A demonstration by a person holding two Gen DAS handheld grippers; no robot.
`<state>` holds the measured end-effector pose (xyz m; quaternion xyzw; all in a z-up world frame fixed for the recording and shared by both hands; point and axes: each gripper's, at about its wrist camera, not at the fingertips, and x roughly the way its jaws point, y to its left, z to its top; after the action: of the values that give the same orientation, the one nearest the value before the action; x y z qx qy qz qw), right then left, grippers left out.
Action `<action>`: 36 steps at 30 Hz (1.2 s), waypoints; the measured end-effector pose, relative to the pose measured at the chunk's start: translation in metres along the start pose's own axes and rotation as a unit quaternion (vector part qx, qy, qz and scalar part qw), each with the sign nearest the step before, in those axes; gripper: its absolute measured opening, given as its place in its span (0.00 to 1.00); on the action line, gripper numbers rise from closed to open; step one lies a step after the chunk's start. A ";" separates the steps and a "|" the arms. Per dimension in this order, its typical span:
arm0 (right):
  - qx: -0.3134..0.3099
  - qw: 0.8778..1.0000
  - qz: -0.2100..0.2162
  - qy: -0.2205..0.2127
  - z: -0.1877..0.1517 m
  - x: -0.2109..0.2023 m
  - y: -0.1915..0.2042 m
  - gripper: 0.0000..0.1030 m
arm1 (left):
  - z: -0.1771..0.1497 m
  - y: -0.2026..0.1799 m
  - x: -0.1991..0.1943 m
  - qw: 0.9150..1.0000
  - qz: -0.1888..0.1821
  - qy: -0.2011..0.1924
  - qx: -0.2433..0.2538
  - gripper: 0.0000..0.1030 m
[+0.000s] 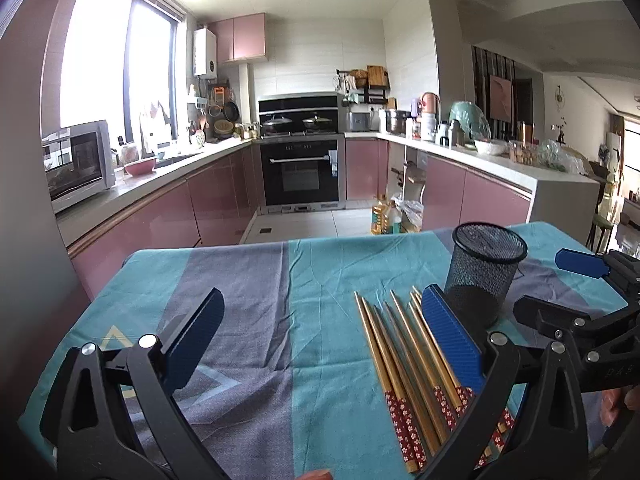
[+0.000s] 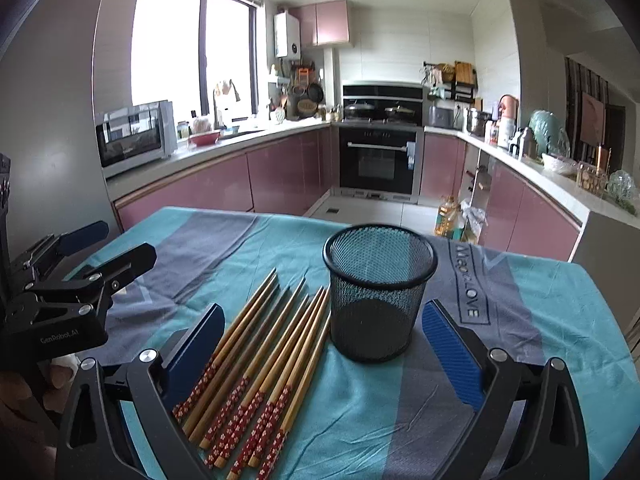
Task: Organize utensils
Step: 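Close the left tool on one chopstick while the right tool grasps another chopstick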
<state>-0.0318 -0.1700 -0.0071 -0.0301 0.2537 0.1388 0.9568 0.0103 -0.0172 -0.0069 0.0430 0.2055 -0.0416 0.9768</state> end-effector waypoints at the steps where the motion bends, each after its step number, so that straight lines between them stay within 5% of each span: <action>1: -0.001 1.000 0.005 0.018 -0.003 0.005 0.000 0.84 | -0.002 -0.001 0.005 1.000 -0.004 0.014 0.005 0.94; 7: 0.003 0.995 0.015 0.099 -0.019 0.038 0.000 0.64 | -0.015 -0.003 0.041 0.994 -0.028 0.108 0.022 0.94; 12: 0.014 0.990 0.024 0.135 -0.027 0.056 -0.004 0.49 | -0.029 -0.006 0.073 0.984 -0.043 0.167 0.036 0.83; 19: 0.018 0.984 0.031 0.173 -0.031 0.072 -0.006 0.30 | -0.039 -0.011 0.109 0.974 -0.063 0.213 0.048 0.68; 32: 0.004 0.981 0.026 0.192 -0.029 0.085 -0.006 0.25 | -0.038 -0.028 0.149 0.963 -0.080 0.250 0.058 0.56; 36: 0.026 0.979 0.043 0.195 -0.027 0.089 -0.013 0.07 | -0.033 -0.031 0.159 0.962 -0.091 0.254 0.042 0.40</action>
<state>0.0331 -0.1637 -0.0745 -0.0205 0.4401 0.1647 0.8825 0.1387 -0.0549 -0.1037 0.0746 0.4481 -0.1269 0.8818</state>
